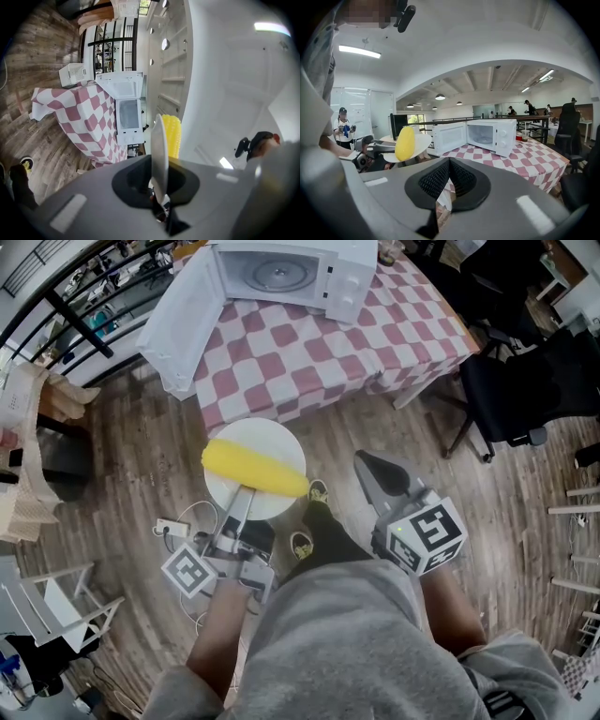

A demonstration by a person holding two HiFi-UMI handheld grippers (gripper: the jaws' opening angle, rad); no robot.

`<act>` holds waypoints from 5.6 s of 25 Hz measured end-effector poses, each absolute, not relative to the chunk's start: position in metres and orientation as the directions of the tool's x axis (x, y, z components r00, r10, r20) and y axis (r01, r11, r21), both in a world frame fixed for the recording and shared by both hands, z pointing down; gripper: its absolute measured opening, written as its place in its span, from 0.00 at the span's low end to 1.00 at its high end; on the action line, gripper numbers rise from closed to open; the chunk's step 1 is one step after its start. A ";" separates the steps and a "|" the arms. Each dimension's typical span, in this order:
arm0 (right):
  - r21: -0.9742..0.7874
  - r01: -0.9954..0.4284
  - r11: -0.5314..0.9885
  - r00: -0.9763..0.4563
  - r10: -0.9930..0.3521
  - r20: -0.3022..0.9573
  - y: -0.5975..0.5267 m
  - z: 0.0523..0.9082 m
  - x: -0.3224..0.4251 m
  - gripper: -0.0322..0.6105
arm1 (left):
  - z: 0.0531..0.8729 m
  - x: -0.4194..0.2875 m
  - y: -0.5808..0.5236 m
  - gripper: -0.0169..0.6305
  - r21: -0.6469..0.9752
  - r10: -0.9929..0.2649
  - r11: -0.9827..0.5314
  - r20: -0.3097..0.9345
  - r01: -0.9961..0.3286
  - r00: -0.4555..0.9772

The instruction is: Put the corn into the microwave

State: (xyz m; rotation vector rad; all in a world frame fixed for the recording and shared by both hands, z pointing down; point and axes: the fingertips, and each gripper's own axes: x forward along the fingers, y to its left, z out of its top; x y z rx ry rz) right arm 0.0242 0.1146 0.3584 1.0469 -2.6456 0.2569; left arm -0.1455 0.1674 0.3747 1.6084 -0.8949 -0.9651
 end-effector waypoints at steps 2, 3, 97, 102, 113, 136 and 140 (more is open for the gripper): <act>-0.062 -0.689 0.722 -0.698 -0.638 0.325 0.107 0.359 0.024 0.05 | 0.376 -0.144 0.159 0.05 0.975 -0.901 -0.205 -0.152 -0.088 0.405; -0.063 -0.690 0.721 -0.697 -0.638 0.327 0.103 0.360 0.025 0.05 | 0.377 -0.144 0.155 0.05 0.975 -0.901 -0.202 -0.150 -0.087 0.407; -0.099 -0.651 0.752 -0.745 -0.609 0.272 -0.246 0.361 -0.011 0.05 | 0.380 -0.165 -0.186 0.05 0.983 -0.927 -0.134 -0.078 -0.129 0.367; -0.089 -0.659 0.747 -0.736 -0.617 0.278 -0.270 0.360 -0.027 0.05 | 0.387 -0.180 -0.215 0.05 0.984 -0.921 -0.128 -0.070 -0.127 0.383; -0.056 -0.681 0.730 -0.706 -0.635 0.313 -0.300 0.356 -0.060 0.05 | 0.408 -0.209 -0.270 0.05 0.986 -0.910 -0.109 -0.050 -0.123 0.412; -0.052 -0.747 0.663 -0.604 -0.645 0.468 -0.339 0.389 -0.092 0.05 | 0.505 -0.218 -0.387 0.05 0.992 -0.886 -0.006 0.054 -0.127 0.461; -0.065 -0.752 0.656 -0.599 -0.639 0.482 -0.339 0.398 -0.090 0.05 | 0.517 -0.219 -0.403 0.05 0.993 -0.892 0.010 0.062 -0.117 0.447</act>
